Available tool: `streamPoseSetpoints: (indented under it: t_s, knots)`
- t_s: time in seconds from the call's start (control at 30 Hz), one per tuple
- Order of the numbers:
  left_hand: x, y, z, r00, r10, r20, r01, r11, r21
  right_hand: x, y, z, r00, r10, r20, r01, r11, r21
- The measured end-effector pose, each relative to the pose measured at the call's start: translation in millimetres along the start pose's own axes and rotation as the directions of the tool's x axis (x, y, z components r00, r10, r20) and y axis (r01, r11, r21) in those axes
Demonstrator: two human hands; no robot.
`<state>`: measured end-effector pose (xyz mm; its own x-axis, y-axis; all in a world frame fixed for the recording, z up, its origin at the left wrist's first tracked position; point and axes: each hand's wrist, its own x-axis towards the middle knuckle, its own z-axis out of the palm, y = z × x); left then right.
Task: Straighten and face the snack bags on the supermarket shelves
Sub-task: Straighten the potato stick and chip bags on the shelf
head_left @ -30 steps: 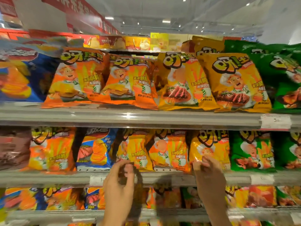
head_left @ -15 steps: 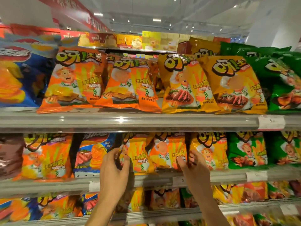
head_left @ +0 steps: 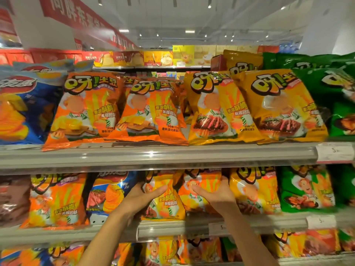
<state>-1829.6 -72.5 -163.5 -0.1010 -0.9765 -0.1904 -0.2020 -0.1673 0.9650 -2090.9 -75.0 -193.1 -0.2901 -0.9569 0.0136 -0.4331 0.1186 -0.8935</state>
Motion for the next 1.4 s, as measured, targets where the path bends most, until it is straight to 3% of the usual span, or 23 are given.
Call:
streamPoseSetpoints:
  t_s: [0.13, 0.33, 0.53, 0.73, 0.87, 1.0, 1.17, 1.4]
  knots:
    - [5, -7, -6, 0.996, -0.058, 0.074, 0.064, 0.995, -0.071, 9, -3, -1, 0.997, 0.062, 0.034, -0.064, 0.997, 0.035]
    - [5, -12, -12, 0.998, -0.024, 0.064, 0.036, 0.981, -0.189, 5, -10, -1, 0.998, -0.042, -0.053, 0.043, 0.999, 0.014]
    - [5, -20, -26, 0.999, 0.049, -0.002, -0.048, 0.968, -0.245, -13, -34, -14, 0.984, -0.154, -0.086, 0.136, 0.974, -0.181]
    - [3, -26, -21, 0.987, 0.108, -0.119, -0.126, 0.979, -0.162, -39, -39, -54, 0.992, -0.123, -0.039, 0.104, 0.938, -0.331]
    - [2, -23, -1, 0.955, 0.145, -0.258, -0.179, 0.977, -0.115, -70, -24, -74, 0.956, -0.288, -0.061, 0.260, 0.923, -0.285]
    - [4, -21, 29, 0.948, 0.179, -0.262, -0.209, 0.974, -0.092, -91, -7, -96, 0.986, -0.167, -0.014, 0.166, 0.983, -0.080]
    - [11, -17, 76, 0.959, 0.207, -0.192, -0.224, 0.972, -0.074, -107, 19, -117, 0.992, -0.113, -0.055, 0.113, 0.994, -0.008]
    - [17, -6, 138, 0.931, 0.261, -0.255, -0.273, 0.962, -0.015, -119, 47, -135, 0.996, 0.010, -0.088, 0.001, 0.992, 0.122]
